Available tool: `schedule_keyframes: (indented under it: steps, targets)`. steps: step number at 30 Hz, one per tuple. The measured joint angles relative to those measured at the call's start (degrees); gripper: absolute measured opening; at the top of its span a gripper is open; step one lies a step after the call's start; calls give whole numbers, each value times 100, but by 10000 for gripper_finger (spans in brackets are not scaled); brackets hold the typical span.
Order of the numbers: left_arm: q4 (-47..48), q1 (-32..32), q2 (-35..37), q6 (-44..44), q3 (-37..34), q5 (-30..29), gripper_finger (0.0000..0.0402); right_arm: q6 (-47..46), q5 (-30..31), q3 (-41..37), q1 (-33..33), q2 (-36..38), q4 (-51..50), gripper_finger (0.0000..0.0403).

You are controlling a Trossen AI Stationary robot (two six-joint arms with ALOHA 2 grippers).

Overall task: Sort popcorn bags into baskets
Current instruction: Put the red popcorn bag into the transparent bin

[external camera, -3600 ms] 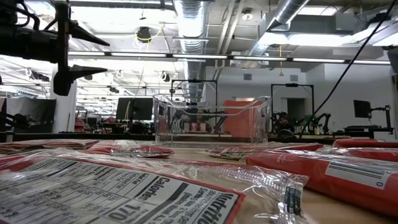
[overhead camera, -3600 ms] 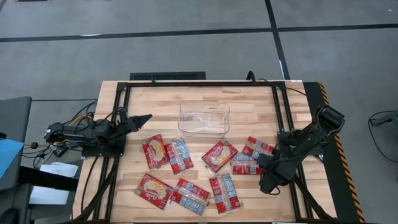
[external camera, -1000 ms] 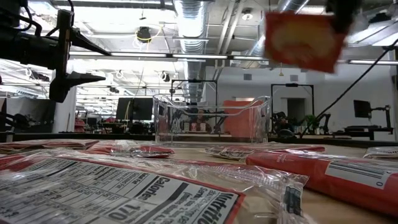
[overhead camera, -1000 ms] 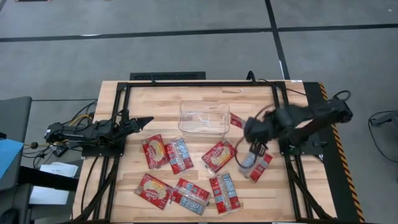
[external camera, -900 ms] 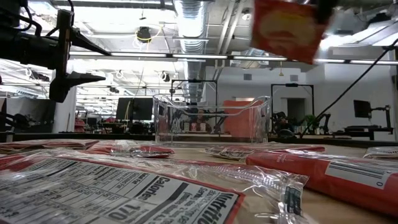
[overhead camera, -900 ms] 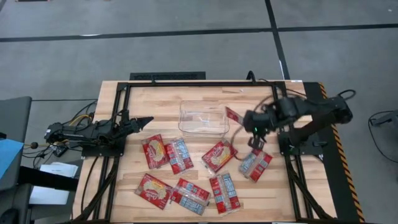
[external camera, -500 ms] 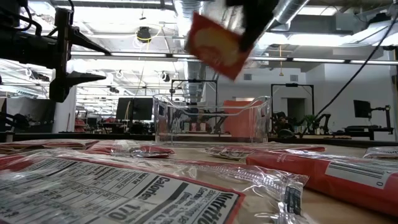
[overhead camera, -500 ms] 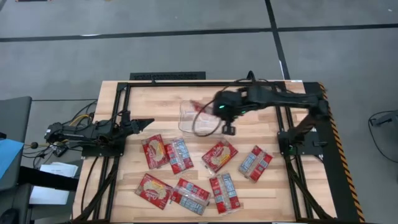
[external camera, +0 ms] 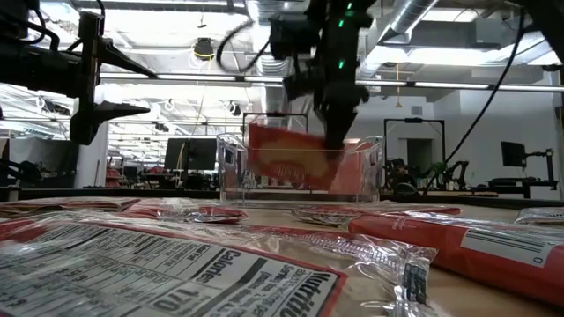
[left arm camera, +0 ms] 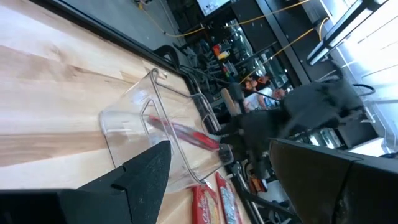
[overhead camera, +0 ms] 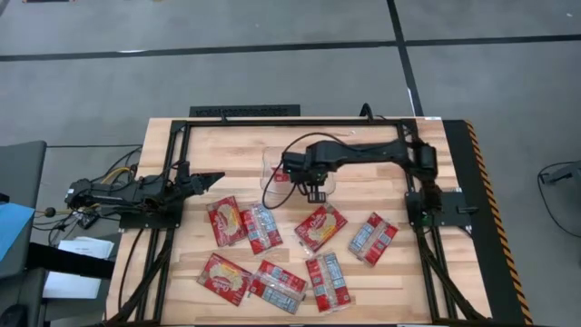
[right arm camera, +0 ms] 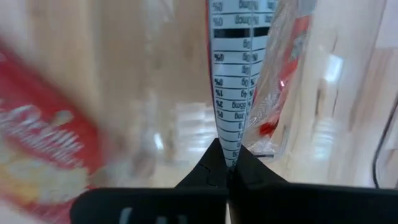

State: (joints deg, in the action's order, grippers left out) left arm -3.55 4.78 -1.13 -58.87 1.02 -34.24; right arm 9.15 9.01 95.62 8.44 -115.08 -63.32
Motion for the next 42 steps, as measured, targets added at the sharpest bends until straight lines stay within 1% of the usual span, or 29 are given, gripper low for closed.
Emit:
schedule_keyframes:
  steps: [5, 9, 13, 15, 18, 20, 22, 24, 27, 29, 31, 33, 36, 38, 42]
  targets:
    - [2, -1, 0, 11, 0, 2, 263, 87, -26, -1, 172, -165, -16, 23]
    - [2, 0, 0, 15, 0, 0, 263, 336, -129, -1, 262, -148, 135, 56]
    - [2, -1, 0, 11, 0, 63, 263, 443, -177, 57, 343, -56, 90, 111]
    - [2, -1, 0, 9, 0, 91, 263, 463, -190, 204, 387, -74, -61, 148]
    - [2, -1, 0, 13, 0, 96, 263, 454, -444, 574, 446, -69, -292, 208]
    - [2, -1, 0, 13, 0, 96, 263, 305, -606, 887, 432, -73, -601, 239]
    - [4, 0, 0, 13, 0, 96, 263, 154, -746, 1293, 368, -73, -1032, 258]
    - [4, -1, 0, 45, 0, 107, 263, 17, -841, 1714, 255, -69, -1509, 262]
    - [4, -1, 0, 64, 0, 279, 263, -238, -1323, 2176, 4, -20, -2468, 261]
    - [9, 0, 0, 66, 0, 406, 263, -600, -1698, 2151, -258, 236, -2706, 257]
    - [11, -1, 0, 65, 0, 507, 263, -1193, -1867, 1904, -577, 686, -2612, 255]
    - [15, 1, 0, 30, 0, 566, 263, -1888, -1642, 1580, -964, 1170, -2559, 255]
    - [20, 1, 0, -72, 0, 650, 263, -3347, -1071, 847, -1562, 1881, -2632, 255]
    - [20, 1, 0, -133, 0, 717, 263, -4298, -994, 307, -1966, 2293, -2589, 255]
    - [31, 1, 0, -255, 0, 973, 263, -5606, -824, -853, -2979, 2876, -2266, 255]
